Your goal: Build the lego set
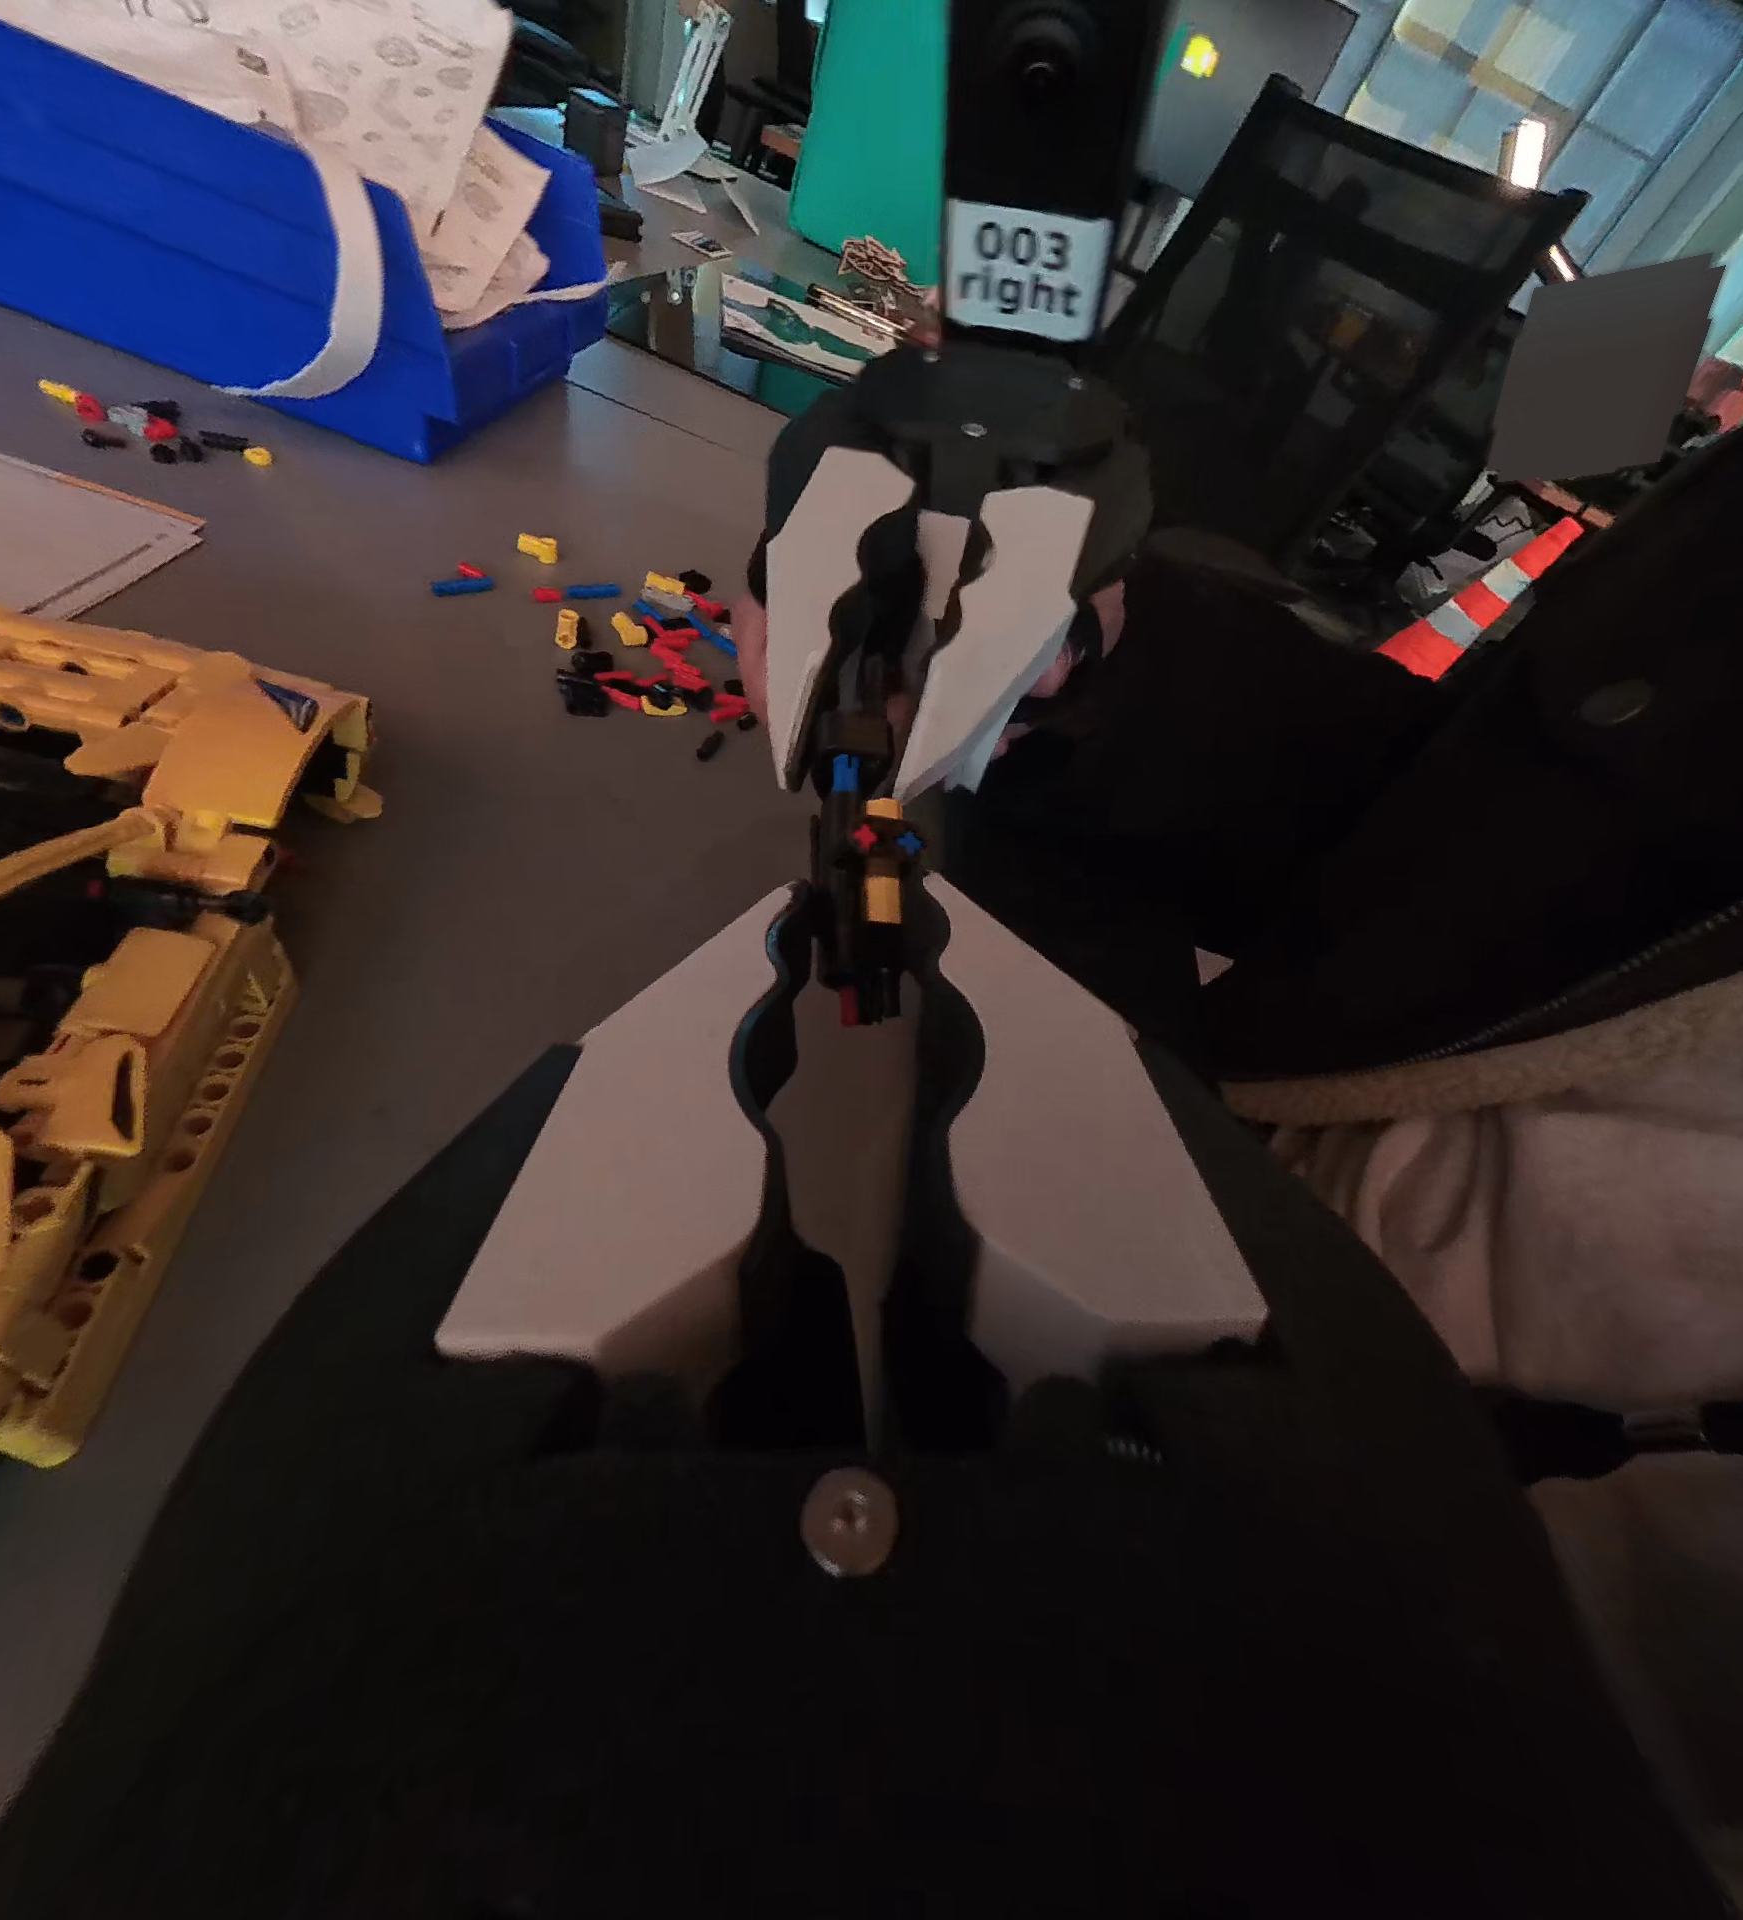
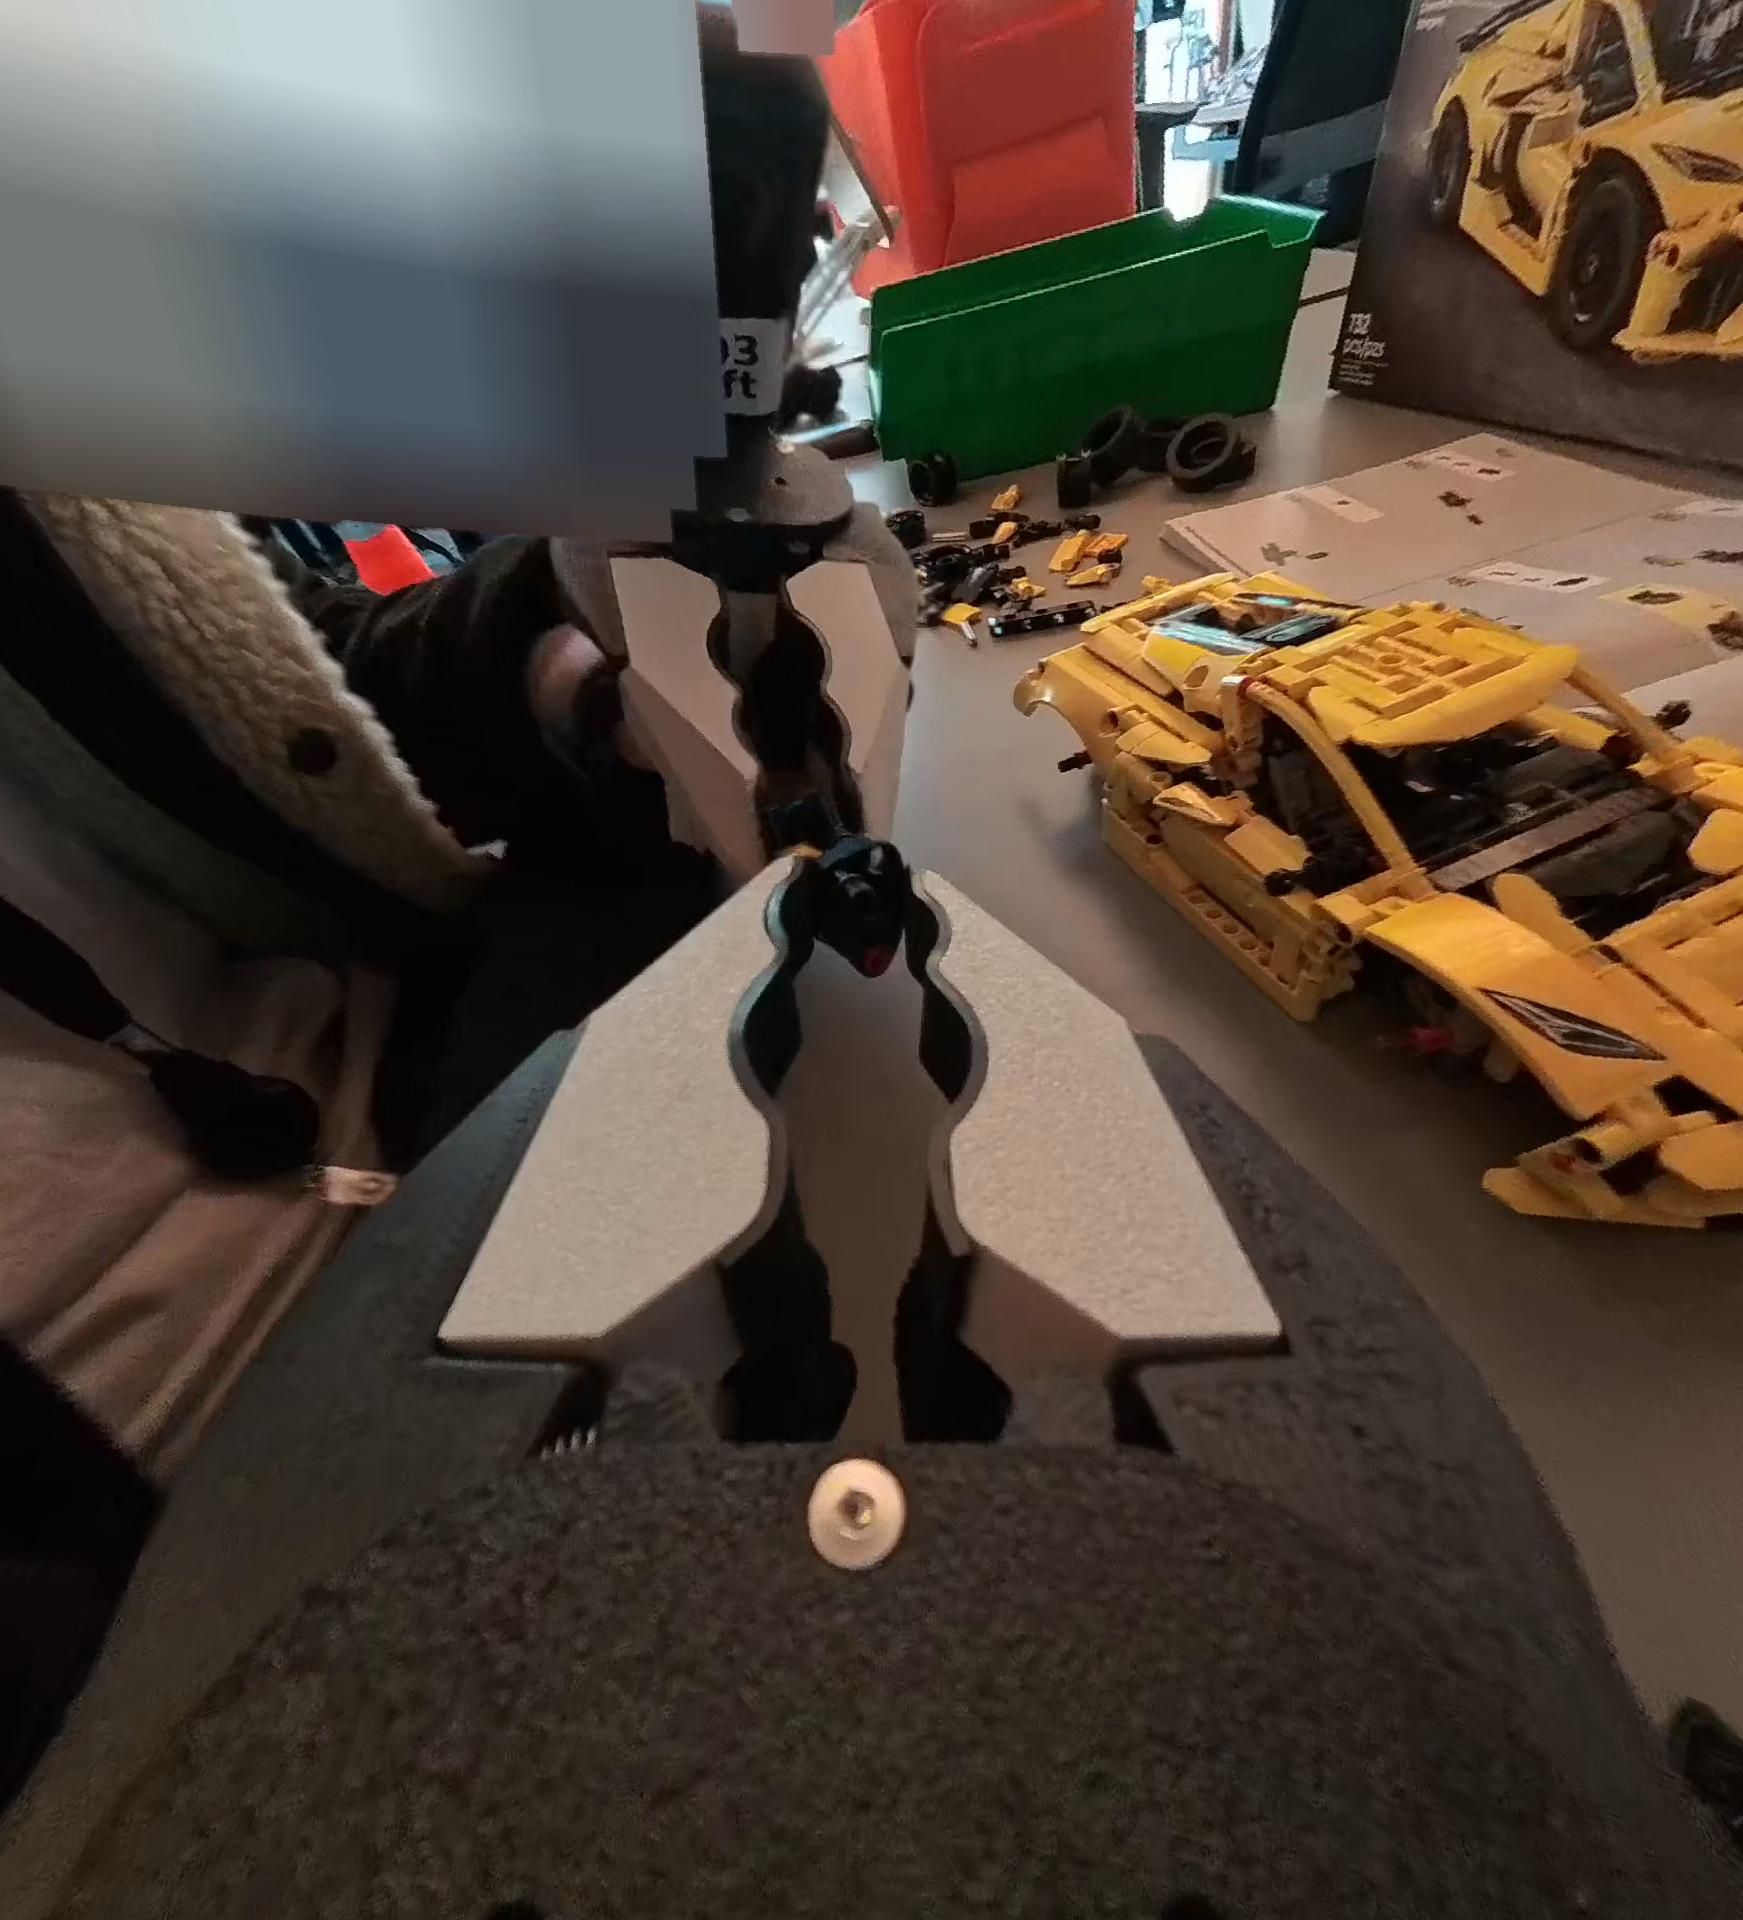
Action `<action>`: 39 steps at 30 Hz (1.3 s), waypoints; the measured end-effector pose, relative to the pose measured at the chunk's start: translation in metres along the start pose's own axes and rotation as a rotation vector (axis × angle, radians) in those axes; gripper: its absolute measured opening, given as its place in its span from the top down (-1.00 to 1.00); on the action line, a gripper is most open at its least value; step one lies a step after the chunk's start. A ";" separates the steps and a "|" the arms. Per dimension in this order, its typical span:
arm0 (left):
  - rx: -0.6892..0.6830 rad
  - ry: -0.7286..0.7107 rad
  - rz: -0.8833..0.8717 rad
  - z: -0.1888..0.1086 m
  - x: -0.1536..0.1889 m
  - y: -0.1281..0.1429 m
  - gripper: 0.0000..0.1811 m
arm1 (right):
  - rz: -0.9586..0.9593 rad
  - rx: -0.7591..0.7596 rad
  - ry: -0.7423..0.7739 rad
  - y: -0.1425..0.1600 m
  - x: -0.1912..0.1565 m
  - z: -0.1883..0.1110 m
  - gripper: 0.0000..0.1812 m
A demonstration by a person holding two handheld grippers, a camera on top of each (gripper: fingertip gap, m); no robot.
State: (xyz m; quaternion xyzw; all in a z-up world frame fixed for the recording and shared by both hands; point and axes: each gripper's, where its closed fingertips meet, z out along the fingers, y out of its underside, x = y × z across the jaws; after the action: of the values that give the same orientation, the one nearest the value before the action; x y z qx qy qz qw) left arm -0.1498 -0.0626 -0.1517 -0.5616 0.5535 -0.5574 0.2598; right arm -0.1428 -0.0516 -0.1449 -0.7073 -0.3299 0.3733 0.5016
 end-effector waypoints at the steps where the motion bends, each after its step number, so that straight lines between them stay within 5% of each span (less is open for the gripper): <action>1: 0.003 0.008 -0.033 0.000 -0.002 0.000 0.82 | -0.030 -0.013 0.011 0.002 0.000 0.001 0.83; 18: -0.042 -0.006 -0.049 0.004 -0.005 0.009 0.83 | 0.036 -0.053 0.002 0.011 0.003 0.002 0.83; 21: 0.034 0.000 -0.153 -0.003 -0.014 -0.001 0.83 | -0.019 -0.009 0.131 -0.002 0.016 0.006 0.77; 24: 0.107 -0.050 -0.216 -0.011 -0.028 -0.009 0.83 | -0.176 -0.059 0.354 -0.009 0.034 0.007 0.41; 28: 0.217 -0.149 -0.279 -0.021 -0.045 -0.021 0.83 | -0.430 -0.101 0.629 -0.030 0.037 0.017 0.32; 32: 0.281 -0.223 -0.274 -0.029 -0.051 -0.027 0.83 | -0.603 -0.236 0.712 -0.026 0.033 0.042 0.27; 39: 0.268 -0.321 -0.213 -0.026 -0.047 -0.025 0.83 | -0.703 -0.296 0.785 -0.031 0.035 0.043 0.32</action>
State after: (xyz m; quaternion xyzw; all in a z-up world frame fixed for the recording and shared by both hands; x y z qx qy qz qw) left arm -0.1540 -0.0052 -0.1390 -0.6588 0.3637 -0.5537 0.3564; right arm -0.1647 0.0068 -0.1314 -0.7035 -0.3834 -0.1594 0.5768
